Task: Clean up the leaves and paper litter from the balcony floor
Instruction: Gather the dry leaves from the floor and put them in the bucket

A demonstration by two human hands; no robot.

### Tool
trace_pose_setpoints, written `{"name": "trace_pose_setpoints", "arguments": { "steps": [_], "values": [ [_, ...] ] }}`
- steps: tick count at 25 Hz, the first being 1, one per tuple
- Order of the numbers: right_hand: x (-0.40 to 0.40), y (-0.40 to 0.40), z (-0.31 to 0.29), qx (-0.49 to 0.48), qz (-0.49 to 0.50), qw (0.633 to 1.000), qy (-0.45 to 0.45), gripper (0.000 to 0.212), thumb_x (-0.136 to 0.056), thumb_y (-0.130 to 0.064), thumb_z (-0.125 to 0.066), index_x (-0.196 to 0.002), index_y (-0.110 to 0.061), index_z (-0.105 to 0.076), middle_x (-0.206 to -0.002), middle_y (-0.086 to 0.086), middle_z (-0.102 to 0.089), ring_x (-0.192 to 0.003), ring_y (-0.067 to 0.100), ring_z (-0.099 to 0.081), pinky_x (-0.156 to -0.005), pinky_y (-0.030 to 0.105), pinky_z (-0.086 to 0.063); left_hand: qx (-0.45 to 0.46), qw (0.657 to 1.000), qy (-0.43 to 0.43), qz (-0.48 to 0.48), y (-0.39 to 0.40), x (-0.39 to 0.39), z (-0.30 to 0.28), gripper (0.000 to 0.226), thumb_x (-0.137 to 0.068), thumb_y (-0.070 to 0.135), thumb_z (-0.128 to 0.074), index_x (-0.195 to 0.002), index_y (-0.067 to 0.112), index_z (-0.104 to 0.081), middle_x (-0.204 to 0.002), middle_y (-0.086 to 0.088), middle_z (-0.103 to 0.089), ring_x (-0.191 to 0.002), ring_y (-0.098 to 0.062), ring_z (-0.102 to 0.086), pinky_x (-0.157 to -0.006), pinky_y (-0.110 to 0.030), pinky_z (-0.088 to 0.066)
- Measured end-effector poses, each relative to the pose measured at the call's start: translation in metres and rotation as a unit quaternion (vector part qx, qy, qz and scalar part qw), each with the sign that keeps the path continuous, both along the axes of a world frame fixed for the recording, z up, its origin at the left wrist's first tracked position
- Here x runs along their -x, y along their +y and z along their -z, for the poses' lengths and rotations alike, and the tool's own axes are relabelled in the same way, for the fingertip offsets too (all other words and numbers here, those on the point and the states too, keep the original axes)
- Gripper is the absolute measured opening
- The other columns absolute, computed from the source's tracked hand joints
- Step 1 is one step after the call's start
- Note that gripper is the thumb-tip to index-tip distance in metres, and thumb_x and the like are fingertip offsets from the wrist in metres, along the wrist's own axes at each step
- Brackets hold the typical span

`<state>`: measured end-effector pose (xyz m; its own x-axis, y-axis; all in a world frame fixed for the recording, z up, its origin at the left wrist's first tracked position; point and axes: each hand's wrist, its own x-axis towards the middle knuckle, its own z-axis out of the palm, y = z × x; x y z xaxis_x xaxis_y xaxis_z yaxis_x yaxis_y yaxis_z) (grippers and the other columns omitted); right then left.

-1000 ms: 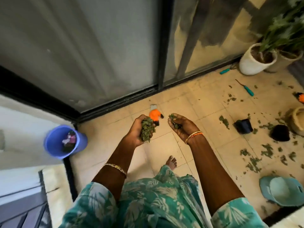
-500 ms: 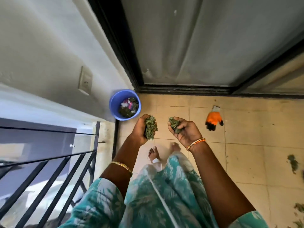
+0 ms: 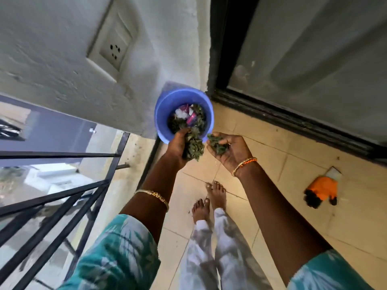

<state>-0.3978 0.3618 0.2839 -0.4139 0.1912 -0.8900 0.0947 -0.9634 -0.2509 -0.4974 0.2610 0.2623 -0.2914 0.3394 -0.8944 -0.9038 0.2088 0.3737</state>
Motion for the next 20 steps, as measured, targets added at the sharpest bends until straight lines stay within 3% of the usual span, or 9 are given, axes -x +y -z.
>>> {"name": "trace_pose_setpoints", "arguments": {
  "steps": [3, 6, 8, 11, 12, 15, 17, 18, 20],
  "values": [
    [0.040, 0.004, 0.073, -0.005, -0.021, 1.000, -0.004, 0.023, -0.086, 0.000, -0.034, -0.086, -0.002, -0.057, -0.086, 0.015, -0.062, -0.076, 0.024, -0.060, -0.059, 0.026, -0.056, 0.035, 0.998, 0.009, -0.051, -0.003, 0.027, 0.071, 0.033, -0.094, 0.029, -0.049, -0.118, 0.009, -0.061, -0.084, -0.009, -0.070, -0.074, -0.023, -0.066, -0.062, -0.030, -0.057],
    [0.070, 0.002, 0.122, -0.027, -0.058, 0.997, -0.033, 0.016, -0.086, -0.006, -0.041, -0.089, -0.005, -0.057, -0.086, 0.013, -0.061, -0.074, 0.023, -0.059, -0.055, 0.023, -0.054, 0.044, 0.998, 0.006, -0.052, -0.010, 0.047, 0.106, 0.041, -0.097, 0.029, -0.043, -0.131, 0.009, -0.055, -0.117, -0.013, -0.065, -0.098, -0.027, -0.062, -0.073, -0.032, -0.055],
    [0.083, 0.001, 0.137, -0.038, -0.058, 0.997, -0.045, 0.013, -0.087, -0.011, -0.042, -0.086, -0.009, -0.055, -0.083, 0.009, -0.057, -0.073, 0.021, -0.056, -0.059, 0.025, -0.052, 0.056, 0.997, 0.016, -0.052, -0.015, 0.057, 0.113, 0.030, -0.097, 0.026, -0.043, -0.115, 0.010, -0.061, -0.105, -0.010, -0.066, -0.090, -0.024, -0.061, -0.068, -0.029, -0.052],
    [0.095, 0.002, 0.141, -0.047, -0.049, 0.996, -0.056, 0.013, -0.089, -0.019, -0.044, -0.086, -0.013, -0.056, -0.084, 0.006, -0.054, -0.080, 0.020, -0.052, -0.081, 0.031, -0.045, 0.083, 0.994, 0.007, -0.070, -0.025, 0.065, 0.116, 0.020, -0.096, 0.022, -0.044, -0.085, 0.011, -0.057, -0.076, -0.008, -0.061, -0.074, -0.022, -0.053, -0.067, -0.031, -0.046],
    [0.097, 0.002, 0.141, -0.050, -0.055, 0.996, -0.056, 0.015, -0.089, -0.020, -0.045, -0.093, -0.013, -0.057, -0.086, 0.005, -0.054, -0.084, 0.020, -0.052, -0.089, 0.034, -0.043, 0.080, 0.993, -0.003, -0.083, -0.028, 0.066, 0.115, 0.019, -0.096, 0.023, -0.044, -0.088, 0.011, -0.056, -0.077, -0.009, -0.060, -0.077, -0.023, -0.053, -0.069, -0.033, -0.046],
    [0.094, -0.002, 0.140, -0.053, -0.081, 0.994, -0.058, 0.028, -0.089, -0.022, -0.046, -0.116, -0.015, -0.051, -0.097, 0.002, -0.050, -0.090, 0.018, -0.050, -0.097, 0.038, -0.037, 0.096, 0.994, 0.011, -0.053, -0.033, 0.063, 0.107, 0.032, -0.095, 0.029, -0.048, -0.124, 0.015, -0.053, -0.117, -0.009, -0.053, -0.113, -0.025, -0.053, -0.084, -0.037, -0.048],
    [0.088, -0.003, 0.132, -0.066, -0.088, 0.992, -0.063, 0.038, -0.091, -0.024, -0.045, -0.127, -0.013, -0.050, -0.122, 0.005, -0.048, -0.115, 0.020, -0.046, -0.100, 0.041, -0.037, 0.138, 0.988, 0.064, 0.000, -0.036, 0.056, 0.101, 0.035, -0.095, 0.029, -0.050, -0.126, 0.014, -0.054, -0.117, -0.008, -0.052, -0.111, -0.024, -0.051, -0.085, -0.038, -0.046],
    [0.084, -0.003, 0.127, -0.078, -0.090, 0.990, -0.078, 0.040, -0.092, -0.025, -0.045, -0.129, -0.010, -0.050, -0.126, 0.005, -0.048, -0.120, 0.020, -0.044, -0.099, 0.041, -0.038, 0.165, 0.980, 0.108, 0.029, -0.037, 0.052, 0.097, 0.026, -0.095, 0.028, -0.050, -0.113, 0.012, -0.059, -0.106, -0.007, -0.054, -0.103, -0.025, -0.051, -0.083, -0.039, -0.046],
    [0.073, -0.006, 0.112, -0.125, -0.077, 0.982, -0.118, 0.033, -0.094, -0.021, -0.043, -0.117, -0.003, -0.058, -0.110, 0.009, -0.058, -0.104, 0.021, -0.055, -0.090, 0.037, -0.044, 0.217, 0.942, 0.230, 0.111, -0.041, 0.041, 0.084, 0.017, -0.095, 0.023, -0.049, -0.087, 0.011, -0.058, -0.083, -0.004, -0.055, -0.091, -0.025, -0.053, -0.078, -0.038, -0.045]
  ]
}}
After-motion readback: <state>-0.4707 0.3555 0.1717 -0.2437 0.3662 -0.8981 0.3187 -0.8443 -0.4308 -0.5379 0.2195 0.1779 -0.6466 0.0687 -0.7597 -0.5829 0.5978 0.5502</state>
